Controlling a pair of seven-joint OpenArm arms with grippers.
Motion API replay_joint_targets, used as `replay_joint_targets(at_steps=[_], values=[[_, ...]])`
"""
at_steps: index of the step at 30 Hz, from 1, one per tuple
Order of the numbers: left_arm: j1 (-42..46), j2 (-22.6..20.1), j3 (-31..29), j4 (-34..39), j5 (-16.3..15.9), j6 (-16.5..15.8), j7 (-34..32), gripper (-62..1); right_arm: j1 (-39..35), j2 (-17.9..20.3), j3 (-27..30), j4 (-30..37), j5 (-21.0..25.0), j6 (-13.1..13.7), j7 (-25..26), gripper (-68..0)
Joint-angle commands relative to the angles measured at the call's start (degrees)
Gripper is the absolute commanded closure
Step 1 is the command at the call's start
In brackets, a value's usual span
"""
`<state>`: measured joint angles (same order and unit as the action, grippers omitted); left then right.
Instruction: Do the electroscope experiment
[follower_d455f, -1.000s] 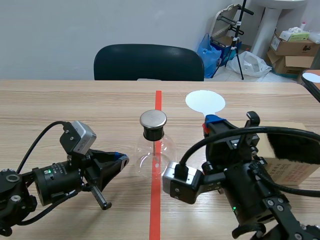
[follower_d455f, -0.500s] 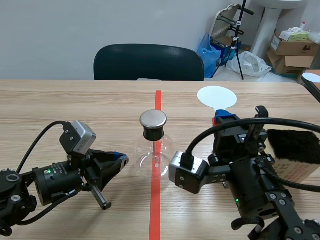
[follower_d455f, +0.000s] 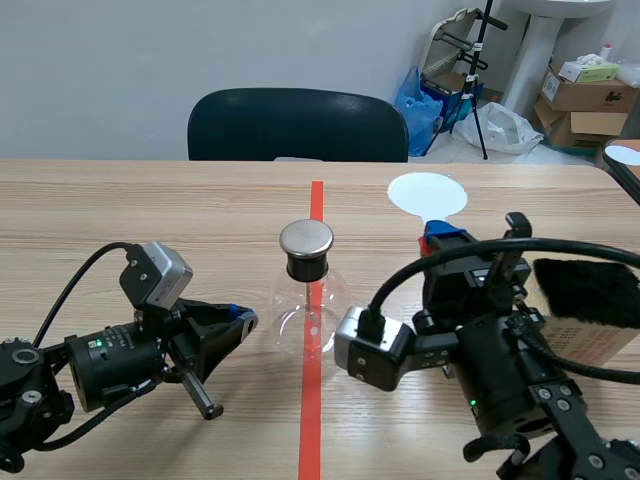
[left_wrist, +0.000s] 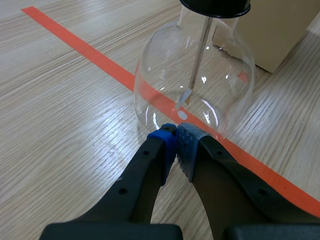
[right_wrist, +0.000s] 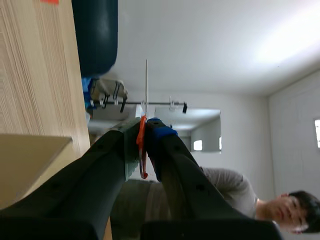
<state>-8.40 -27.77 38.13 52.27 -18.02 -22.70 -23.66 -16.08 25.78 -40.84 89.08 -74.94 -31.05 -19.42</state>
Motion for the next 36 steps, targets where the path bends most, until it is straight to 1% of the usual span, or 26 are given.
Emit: replay_joint_targets(at_steps=[1,11,20,23,36], values=[[-0.1,0.4,-0.2,1.2,-0.6,-0.3,-0.8,-3.2,0.8,1.0,0.4,0.3,0.1,-0.6,1.3,-0.9],[-0.1,0.4,-0.2,1.2,-0.6,-0.3,-0.8,-3.2,0.9,1.4,0.4,0.3,0.2,-0.5,13.8,-0.9],[-0.1,0.4,-0.2,1.2,-0.6,-0.3,-0.3,-3.2,0.9,1.4,0.4,0.3,0.2,-0.5,22.8,-0.9],[-0.1,0.4,-0.2,1.2,-0.6,-0.3,-0.3,-3.2,0.9,1.4,0.4,0.3,0.2,-0.5,23.9,-0.9],[-0.2,0.2,-0.2,1.2,-0.6,-0.3,-0.4,-3.2,0.9,1.4,0.4,0.3,0.2,-0.4,23.9,-0.9]])
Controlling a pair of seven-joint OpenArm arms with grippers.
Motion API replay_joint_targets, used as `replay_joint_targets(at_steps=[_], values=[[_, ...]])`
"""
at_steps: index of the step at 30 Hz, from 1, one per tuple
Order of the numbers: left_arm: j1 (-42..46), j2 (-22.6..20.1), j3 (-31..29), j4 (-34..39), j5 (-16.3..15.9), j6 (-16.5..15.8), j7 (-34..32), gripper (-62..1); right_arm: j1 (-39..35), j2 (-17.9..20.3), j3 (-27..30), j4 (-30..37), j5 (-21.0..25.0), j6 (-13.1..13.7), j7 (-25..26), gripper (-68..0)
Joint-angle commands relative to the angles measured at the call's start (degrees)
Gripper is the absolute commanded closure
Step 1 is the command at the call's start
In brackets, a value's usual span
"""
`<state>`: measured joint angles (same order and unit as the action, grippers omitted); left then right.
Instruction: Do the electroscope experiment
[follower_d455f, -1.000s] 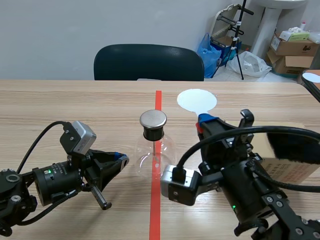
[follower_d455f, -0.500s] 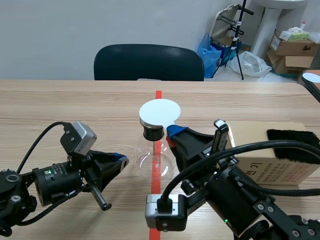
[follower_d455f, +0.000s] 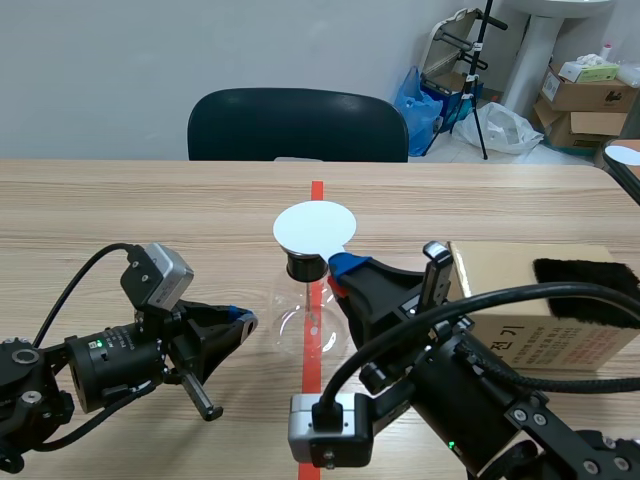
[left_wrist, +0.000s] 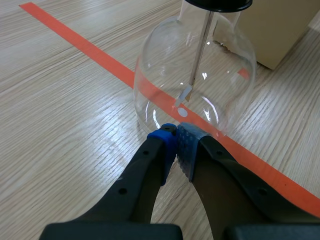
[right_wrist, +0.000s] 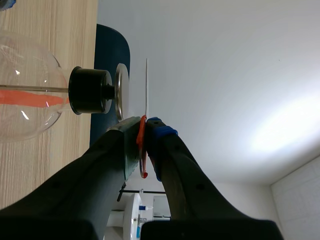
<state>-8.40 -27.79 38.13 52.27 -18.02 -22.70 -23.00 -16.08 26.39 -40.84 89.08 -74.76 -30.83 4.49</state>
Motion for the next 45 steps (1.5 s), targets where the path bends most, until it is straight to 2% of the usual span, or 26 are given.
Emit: replay_joint_targets(at_steps=[1,16,19,23,36,45], values=[[-0.2,0.3,-0.2,1.2,-0.6,-0.3,-1.1,-3.1,0.9,0.7,0.4,0.3,0.0,-0.6,0.0,-0.9],[-0.1,0.3,-0.2,1.2,-0.6,-0.3,0.1,-3.1,0.9,0.7,0.4,0.3,0.0,-0.6,-0.1,-0.8],[-0.2,0.3,-0.2,1.2,-0.6,-0.3,0.1,-3.1,0.9,0.7,0.4,0.3,0.0,-0.6,-1.5,-0.9],[-0.2,0.3,-0.2,1.2,-0.6,-0.3,0.1,-3.2,0.9,0.7,0.4,0.3,0.0,-0.6,-5.7,-0.9],[-0.2,0.3,-0.2,1.2,-0.6,-0.3,0.0,-3.2,0.9,0.7,0.4,0.3,0.1,-0.6,-26.1,-0.9],[-0.2,0.3,-0.2,1.2,-0.5,-0.3,-1.2,-3.2,0.9,0.7,0.4,0.3,0.2,-0.6,-34.0,-0.9]])
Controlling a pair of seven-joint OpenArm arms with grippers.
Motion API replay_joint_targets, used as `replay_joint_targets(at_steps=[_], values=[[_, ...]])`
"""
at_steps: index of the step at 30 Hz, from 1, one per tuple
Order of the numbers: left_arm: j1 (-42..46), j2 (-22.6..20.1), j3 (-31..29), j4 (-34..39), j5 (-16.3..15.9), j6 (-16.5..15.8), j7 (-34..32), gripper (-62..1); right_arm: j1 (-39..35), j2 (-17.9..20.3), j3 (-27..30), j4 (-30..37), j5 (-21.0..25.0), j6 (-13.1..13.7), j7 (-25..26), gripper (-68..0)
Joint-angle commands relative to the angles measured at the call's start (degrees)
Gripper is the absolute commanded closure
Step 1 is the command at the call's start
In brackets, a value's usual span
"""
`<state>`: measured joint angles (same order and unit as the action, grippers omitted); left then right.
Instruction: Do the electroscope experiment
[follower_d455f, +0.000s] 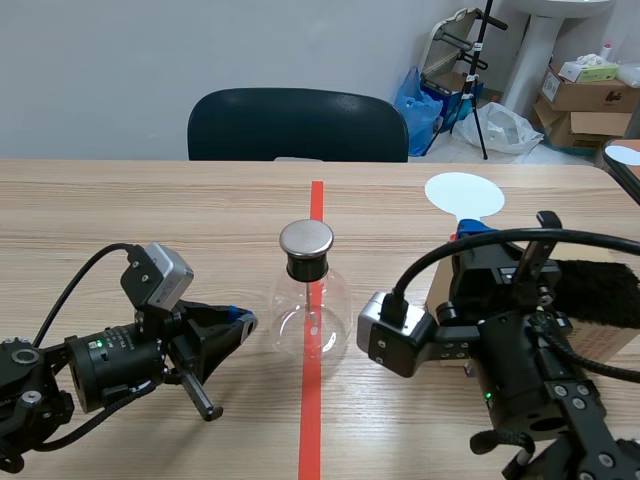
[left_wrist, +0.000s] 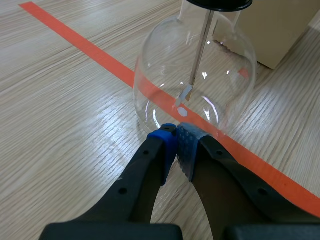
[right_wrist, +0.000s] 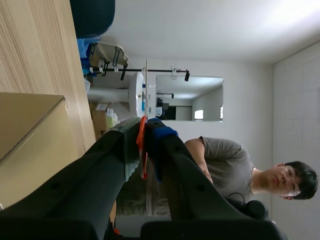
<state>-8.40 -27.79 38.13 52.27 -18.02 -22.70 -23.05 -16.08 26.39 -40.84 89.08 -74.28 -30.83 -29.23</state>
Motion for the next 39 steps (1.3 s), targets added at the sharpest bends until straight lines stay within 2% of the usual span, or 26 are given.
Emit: replay_joint_targets(at_steps=[1,3,10,17,24,30,34,39], values=[[-0.2,0.3,-0.2,1.2,-0.5,-0.3,-1.2,-3.2,0.9,0.7,0.4,0.3,-0.2,-0.6,-0.8,-0.9],[-0.2,0.3,-0.2,1.2,-0.3,-0.3,-1.5,-3.2,0.9,0.7,0.4,0.3,-0.2,-0.6,-1.4,-0.9],[0.0,0.3,-0.2,1.2,4.2,0.9,-5.2,-3.2,0.8,0.7,0.4,0.3,-0.3,-0.6,-1.5,-0.9],[0.0,0.3,-0.2,1.2,4.4,2.1,-6.1,-3.2,0.9,0.7,0.4,0.3,-0.2,-0.6,-1.3,-0.9],[0.2,0.3,-0.2,1.2,8.9,3.1,-9.1,-3.2,0.8,0.7,0.4,0.3,-0.2,-0.6,-1.3,-0.9],[0.2,0.3,-0.2,1.2,9.6,3.1,-9.2,-3.2,0.8,0.7,0.4,0.3,-0.3,-0.6,-1.3,-0.9],[0.3,0.3,-0.2,1.2,12.0,3.8,-11.1,-3.2,0.8,0.7,0.4,0.3,-0.3,-0.6,-1.3,-0.9],[0.7,0.3,-0.2,1.2,13.4,4.1,-11.9,-3.2,0.8,0.7,0.4,0.3,-0.3,-0.6,-0.9,-0.9]])
